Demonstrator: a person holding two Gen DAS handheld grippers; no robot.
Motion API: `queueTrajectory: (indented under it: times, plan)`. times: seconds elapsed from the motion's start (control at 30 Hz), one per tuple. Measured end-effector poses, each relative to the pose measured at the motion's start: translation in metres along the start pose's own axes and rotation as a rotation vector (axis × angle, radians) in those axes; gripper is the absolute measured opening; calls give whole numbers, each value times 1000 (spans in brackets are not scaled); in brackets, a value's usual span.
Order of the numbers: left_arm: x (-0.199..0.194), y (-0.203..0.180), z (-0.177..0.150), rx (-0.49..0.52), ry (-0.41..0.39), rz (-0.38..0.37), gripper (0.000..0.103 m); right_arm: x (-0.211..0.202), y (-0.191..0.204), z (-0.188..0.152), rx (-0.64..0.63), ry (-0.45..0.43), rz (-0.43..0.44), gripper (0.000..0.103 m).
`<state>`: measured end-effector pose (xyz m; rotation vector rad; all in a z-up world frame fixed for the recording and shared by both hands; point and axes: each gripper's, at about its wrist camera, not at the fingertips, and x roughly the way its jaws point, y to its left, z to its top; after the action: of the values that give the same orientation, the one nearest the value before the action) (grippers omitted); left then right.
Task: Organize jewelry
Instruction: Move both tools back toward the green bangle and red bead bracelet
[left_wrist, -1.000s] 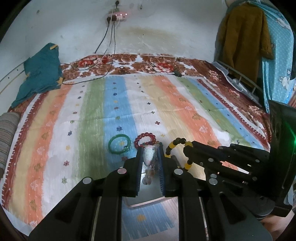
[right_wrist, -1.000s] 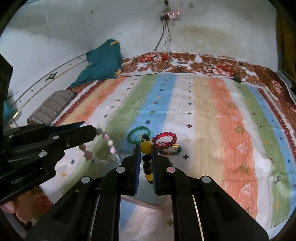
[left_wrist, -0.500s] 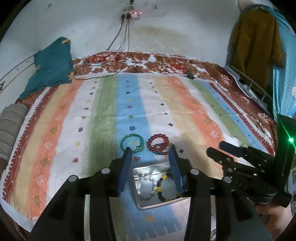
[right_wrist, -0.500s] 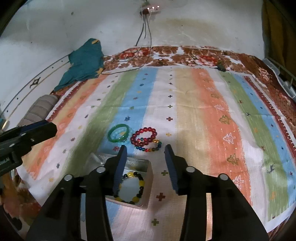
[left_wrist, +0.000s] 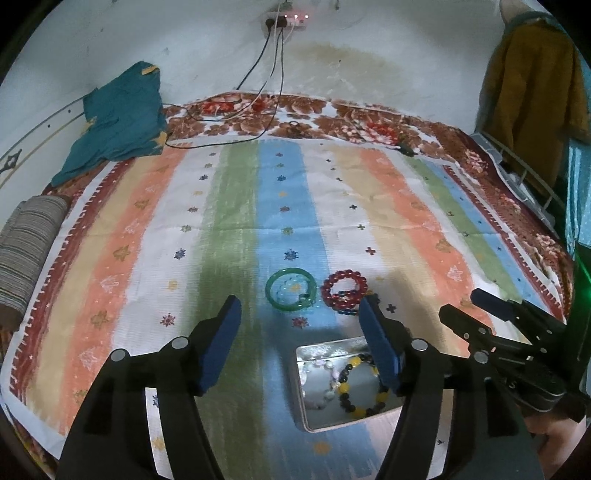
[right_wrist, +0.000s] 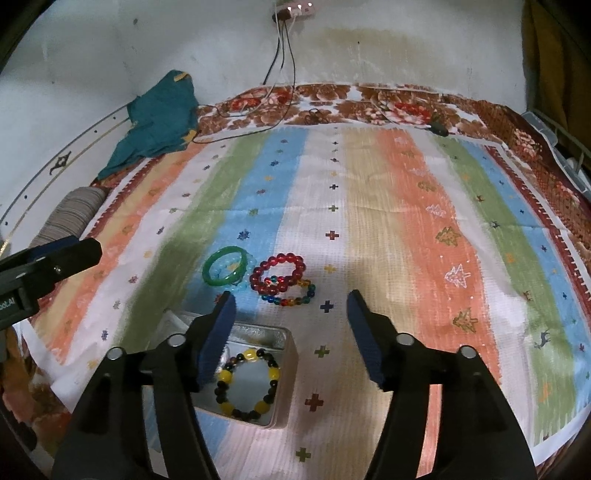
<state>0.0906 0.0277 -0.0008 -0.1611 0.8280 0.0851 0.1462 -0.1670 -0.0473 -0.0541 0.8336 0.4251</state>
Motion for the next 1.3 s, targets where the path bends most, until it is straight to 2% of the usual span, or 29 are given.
queueTrajectory:
  times: [0.13, 0.5, 0.87, 0.97, 1.17, 1.3]
  plan:
    - [9, 2, 6, 4, 12, 19, 75, 7, -1, 3, 8, 7, -9, 71]
    - [28, 8, 17, 16, 43, 60, 78, 17, 0, 13, -9, 1, -40, 79]
    - [47, 12, 28, 11, 58, 76, 82, 32, -1, 23, -29, 7, -68, 81]
    - [52, 12, 29, -8, 78, 44, 82, 37, -2, 28, -23, 9, -71, 81]
    - [55, 2, 35, 62, 54, 95, 85, 50, 0, 32, -41, 31, -80, 81]
    - [62, -3, 38, 83, 60, 96, 85, 58, 0, 35, -40, 46, -78, 81]
